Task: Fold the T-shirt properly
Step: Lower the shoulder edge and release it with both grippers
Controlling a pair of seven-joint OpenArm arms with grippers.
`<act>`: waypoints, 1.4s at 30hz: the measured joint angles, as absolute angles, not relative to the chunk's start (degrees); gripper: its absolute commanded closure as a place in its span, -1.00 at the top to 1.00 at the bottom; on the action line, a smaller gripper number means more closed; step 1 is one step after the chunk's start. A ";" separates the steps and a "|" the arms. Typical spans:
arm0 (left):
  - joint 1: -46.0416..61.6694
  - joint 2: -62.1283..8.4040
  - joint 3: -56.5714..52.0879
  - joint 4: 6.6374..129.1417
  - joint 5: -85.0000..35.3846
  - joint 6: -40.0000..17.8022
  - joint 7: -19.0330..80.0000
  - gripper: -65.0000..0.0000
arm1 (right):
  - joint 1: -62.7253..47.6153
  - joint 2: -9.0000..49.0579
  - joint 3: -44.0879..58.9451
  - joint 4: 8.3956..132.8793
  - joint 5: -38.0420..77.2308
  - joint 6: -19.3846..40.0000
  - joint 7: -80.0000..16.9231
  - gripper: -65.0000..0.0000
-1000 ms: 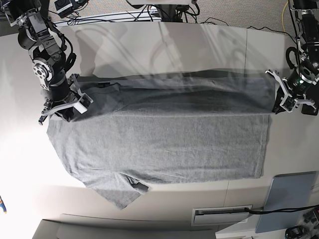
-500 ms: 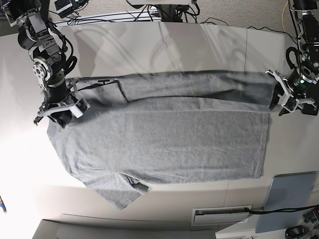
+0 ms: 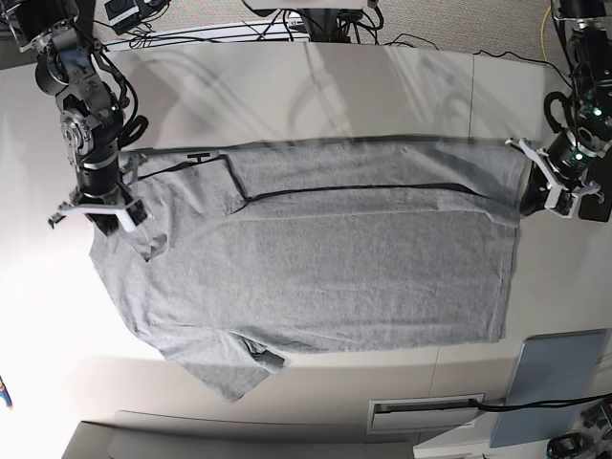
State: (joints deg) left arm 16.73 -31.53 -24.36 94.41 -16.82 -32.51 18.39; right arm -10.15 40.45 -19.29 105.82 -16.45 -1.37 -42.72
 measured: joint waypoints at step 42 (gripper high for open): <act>43.33 -23.81 -25.23 97.62 -20.32 -28.36 24.40 -1.00 | -39.53 31.44 -5.15 108.14 -10.83 1.52 -43.07 -1.00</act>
State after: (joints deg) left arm 43.33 -23.81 -25.23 97.62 -20.32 -28.36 24.40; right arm -39.53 31.44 -5.15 108.14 -10.83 1.52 -43.07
